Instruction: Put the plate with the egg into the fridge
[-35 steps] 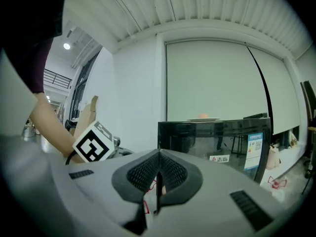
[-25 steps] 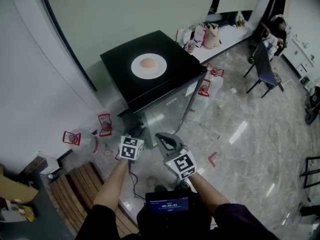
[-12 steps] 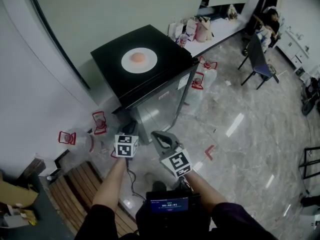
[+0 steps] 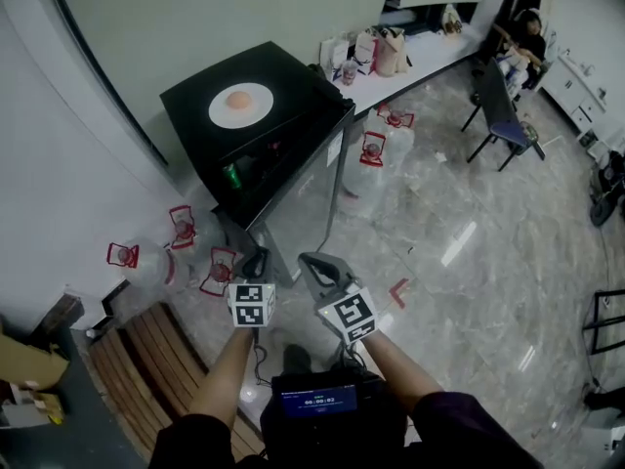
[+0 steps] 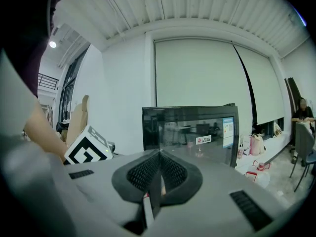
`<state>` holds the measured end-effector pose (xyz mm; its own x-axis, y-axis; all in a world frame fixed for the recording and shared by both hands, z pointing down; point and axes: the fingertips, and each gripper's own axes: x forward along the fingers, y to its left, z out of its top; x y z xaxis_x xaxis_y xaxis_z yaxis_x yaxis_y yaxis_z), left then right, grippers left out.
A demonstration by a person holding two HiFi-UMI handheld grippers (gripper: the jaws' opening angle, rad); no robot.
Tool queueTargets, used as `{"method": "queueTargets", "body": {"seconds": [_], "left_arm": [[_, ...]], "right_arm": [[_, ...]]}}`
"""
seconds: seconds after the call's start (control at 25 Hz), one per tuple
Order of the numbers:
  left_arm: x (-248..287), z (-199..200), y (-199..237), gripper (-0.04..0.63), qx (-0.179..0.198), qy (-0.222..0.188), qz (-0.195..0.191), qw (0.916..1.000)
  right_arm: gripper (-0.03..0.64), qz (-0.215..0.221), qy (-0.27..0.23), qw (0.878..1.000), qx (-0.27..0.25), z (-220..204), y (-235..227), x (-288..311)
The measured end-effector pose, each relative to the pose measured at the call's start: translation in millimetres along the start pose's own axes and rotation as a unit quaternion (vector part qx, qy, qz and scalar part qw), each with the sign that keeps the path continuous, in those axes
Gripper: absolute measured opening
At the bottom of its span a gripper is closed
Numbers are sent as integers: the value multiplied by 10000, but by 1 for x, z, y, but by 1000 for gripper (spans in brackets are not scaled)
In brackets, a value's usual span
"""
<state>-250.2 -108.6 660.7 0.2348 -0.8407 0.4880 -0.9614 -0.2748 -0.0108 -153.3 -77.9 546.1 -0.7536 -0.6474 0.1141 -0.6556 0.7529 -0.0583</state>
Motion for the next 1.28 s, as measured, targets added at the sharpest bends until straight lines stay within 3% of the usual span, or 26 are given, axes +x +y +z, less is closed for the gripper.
{"method": "queueTargets", "body": {"seconds": [0.4, 0.84, 1.0, 1.28], "left_arm": [[-18, -6, -149, 37, 130, -228, 104, 9996], [5, 11, -288, 8, 644, -274, -1019, 9923], [9, 25, -314, 8, 866, -358, -1379, 9860], [2, 38, -306, 8, 819, -520, -1546, 9832]], "right_arm": [[8, -252, 48, 9996, 103, -29, -28, -115], [8, -1198, 27, 9925, 238, -43, -98, -232], [8, -1495, -8, 9883, 297, -43, -116, -253], [8, -1512, 107, 9882, 226, -43, -127, -250]]}}
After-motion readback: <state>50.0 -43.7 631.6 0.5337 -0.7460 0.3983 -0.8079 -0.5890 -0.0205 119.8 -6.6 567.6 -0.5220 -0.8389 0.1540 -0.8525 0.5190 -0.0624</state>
